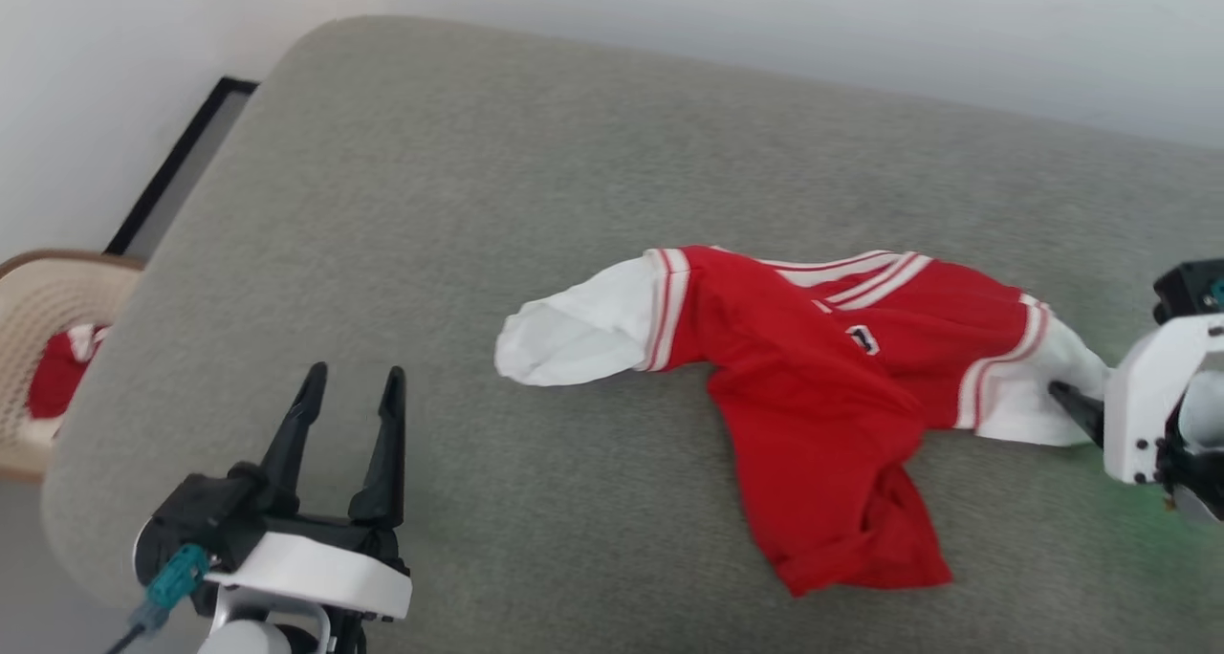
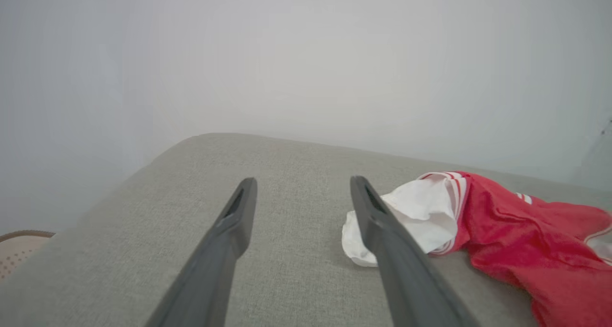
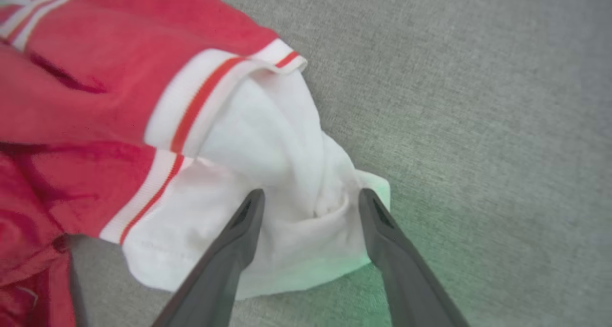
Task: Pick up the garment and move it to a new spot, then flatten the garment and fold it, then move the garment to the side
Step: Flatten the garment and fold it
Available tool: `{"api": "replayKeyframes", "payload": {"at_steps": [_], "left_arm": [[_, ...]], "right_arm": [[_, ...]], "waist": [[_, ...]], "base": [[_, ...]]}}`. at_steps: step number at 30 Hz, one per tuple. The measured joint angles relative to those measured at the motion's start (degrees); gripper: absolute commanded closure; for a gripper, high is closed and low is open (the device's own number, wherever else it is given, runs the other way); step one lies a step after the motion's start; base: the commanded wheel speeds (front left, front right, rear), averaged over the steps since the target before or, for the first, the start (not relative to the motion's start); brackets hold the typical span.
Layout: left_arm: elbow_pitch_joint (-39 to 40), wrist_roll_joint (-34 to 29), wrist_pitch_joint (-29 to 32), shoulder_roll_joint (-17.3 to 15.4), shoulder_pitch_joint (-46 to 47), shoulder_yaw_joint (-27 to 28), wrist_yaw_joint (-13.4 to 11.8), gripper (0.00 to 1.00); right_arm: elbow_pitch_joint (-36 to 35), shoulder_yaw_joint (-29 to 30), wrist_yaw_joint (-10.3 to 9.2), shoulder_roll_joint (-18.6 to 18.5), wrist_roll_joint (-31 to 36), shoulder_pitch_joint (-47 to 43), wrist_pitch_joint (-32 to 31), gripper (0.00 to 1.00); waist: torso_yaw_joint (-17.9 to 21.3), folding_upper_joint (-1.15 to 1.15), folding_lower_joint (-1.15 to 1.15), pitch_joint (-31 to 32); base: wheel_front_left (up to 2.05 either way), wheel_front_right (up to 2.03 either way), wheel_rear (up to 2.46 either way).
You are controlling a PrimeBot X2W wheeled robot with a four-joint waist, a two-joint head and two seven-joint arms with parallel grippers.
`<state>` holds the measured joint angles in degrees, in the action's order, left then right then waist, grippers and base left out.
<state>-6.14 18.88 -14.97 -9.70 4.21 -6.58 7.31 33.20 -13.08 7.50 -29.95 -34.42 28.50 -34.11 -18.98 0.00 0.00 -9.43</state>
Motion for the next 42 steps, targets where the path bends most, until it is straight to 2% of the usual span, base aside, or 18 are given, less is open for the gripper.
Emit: {"api": "replayKeyframes", "payload": {"at_steps": [3,8,9,17,19,27,34,42], "left_arm": [[-1.42,2.78,0.16,-3.24,1.8,-2.89,0.01,0.0],[-1.52,8.4,4.93,-8.53,6.39,-7.71,0.01,0.0],[-1.52,8.4,4.93,-8.53,6.39,-7.71,0.01,0.0],[-1.02,16.17,17.24,-14.27,12.22,-15.34,0.0,0.0],[-1.02,15.9,19.53,-15.33,13.57,-17.33,0.01,0.0],[-6.67,16.46,28.65,-17.94,18.63,-20.56,0.01,0.0],[-10.61,20.19,36.68,-17.42,20.56,-22.1,-0.04,0.0],[-10.69,20.95,42.96,-15.53,21.84,-24.54,-1.77,0.0]], "right_arm": [[-2.88,0.71,-0.01,0.6,0.71,0.32,1.04,0.0],[-8.77,3.21,-0.01,3.01,2.77,-0.21,3.28,0.0],[-8.77,3.21,-0.01,3.01,2.77,-0.21,3.28,0.0],[-20.33,9.15,-0.01,9.85,8.67,-4.33,11.21,0.0],[-23.16,10.14,-0.01,11.57,9.92,-5.43,13.84,0.0],[-30.37,13.44,-0.01,19.12,15.86,-10.75,22.12,0.0],[-33.48,13.78,-0.01,23.08,18.62,-15.29,26.07,0.0],[-35.4,13.66,-0.01,25.81,18.46,-17.95,27.41,0.0]], "waist": [[1.82,0.0,0.0,0.47],[5.27,0.0,0.0,1.13],[5.27,0.0,0.0,1.13],[11.65,0.0,0.0,1.24],[13.19,0.0,0.0,1.01],[18.61,0.0,0.0,-0.44],[22.94,0.0,0.0,-1.8],[25.95,0.0,0.0,-3.91]], "base": [[0.0,0.0,0.0],[0.0,0.0,0.0],[0.0,0.0,0.0],[0.0,0.0,0.0],[0.0,0.0,0.0],[0.0,0.0,0.0],[0.0,0.0,0.0],[0.0,0.0,0.0]]}}
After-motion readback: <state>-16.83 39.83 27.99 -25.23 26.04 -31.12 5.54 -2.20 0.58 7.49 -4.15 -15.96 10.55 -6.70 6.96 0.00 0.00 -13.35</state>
